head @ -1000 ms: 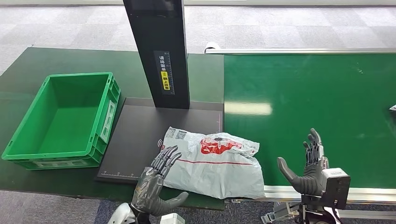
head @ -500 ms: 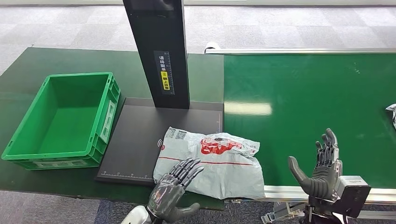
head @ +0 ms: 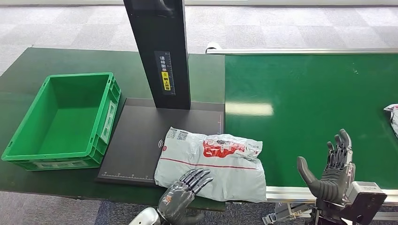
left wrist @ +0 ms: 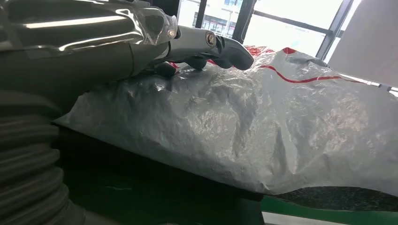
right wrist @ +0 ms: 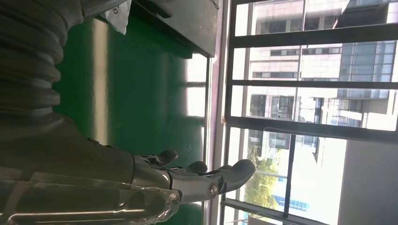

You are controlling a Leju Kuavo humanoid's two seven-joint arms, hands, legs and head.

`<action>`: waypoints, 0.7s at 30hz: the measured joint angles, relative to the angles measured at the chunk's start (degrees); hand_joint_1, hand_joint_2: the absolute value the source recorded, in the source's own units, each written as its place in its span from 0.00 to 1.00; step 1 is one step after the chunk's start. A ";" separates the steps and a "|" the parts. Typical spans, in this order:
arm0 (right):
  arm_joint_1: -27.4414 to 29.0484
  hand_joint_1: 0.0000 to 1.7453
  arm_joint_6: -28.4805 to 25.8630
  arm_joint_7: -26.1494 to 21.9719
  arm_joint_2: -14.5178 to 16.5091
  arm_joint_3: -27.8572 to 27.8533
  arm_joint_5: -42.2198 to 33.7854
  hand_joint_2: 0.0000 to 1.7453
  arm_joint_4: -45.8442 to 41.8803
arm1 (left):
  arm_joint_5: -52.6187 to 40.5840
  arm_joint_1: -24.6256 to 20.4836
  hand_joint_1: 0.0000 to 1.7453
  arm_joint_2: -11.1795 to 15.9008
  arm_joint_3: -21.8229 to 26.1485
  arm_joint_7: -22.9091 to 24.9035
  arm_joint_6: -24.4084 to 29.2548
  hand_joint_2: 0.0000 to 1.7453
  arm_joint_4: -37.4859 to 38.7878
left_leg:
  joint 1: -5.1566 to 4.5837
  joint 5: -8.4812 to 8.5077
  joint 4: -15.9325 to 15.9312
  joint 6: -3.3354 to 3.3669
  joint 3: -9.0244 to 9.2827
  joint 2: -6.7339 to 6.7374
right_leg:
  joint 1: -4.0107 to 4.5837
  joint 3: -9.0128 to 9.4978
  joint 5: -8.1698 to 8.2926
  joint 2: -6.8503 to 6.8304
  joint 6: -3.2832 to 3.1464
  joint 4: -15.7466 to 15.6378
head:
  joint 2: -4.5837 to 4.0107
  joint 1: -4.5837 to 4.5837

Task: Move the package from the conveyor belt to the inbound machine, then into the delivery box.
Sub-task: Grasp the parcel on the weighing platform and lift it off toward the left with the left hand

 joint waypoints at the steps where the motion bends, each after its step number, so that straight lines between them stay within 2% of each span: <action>1: 0.00 0.00 0.02 -0.01 0.09 0.00 0.11 1.00 -0.09 | -0.47 -0.27 0.00 -0.03 -0.15 0.39 0.66 1.00 0.61 | 0.00 0.00 0.00 0.00 0.00 0.00 | 0.00 0.00 0.00 0.00 0.00 0.00 | 0.00 0.00; 7: -0.14 0.00 0.08 0.01 0.45 0.06 0.28 1.00 -0.50 | -8.52 -2.98 0.00 -0.87 -1.17 6.49 8.20 1.00 5.39 | 0.00 0.01 0.00 0.00 0.02 0.00 | 0.00 0.02 0.01 0.00 0.00 0.00 | 0.00 -0.01; 15: -0.32 0.00 -0.07 0.39 0.65 0.86 0.28 1.00 -0.51 | -10.13 -7.25 0.00 -2.57 -0.09 10.23 13.60 1.00 10.72 | 0.00 0.01 0.00 0.00 0.02 -0.01 | 0.00 0.03 0.01 0.00 -0.01 0.01 | 0.00 0.00; 19: -0.54 0.00 -0.51 0.79 0.69 1.13 0.27 1.00 -0.52 | -7.77 -8.07 0.29 -3.09 1.10 9.58 14.27 1.00 11.78 | 0.00 0.01 0.00 0.00 0.01 -0.01 | 0.00 0.02 0.01 0.00 0.00 0.00 | 0.00 -0.01; 21: -0.56 0.00 -0.75 0.92 0.73 1.27 0.27 1.00 -0.57 | -5.98 -8.39 0.29 -3.38 1.93 9.08 14.34 1.00 11.88 | 0.00 0.01 0.00 0.00 0.01 0.00 | 0.00 0.03 0.01 0.00 0.00 0.00 | 0.00 0.01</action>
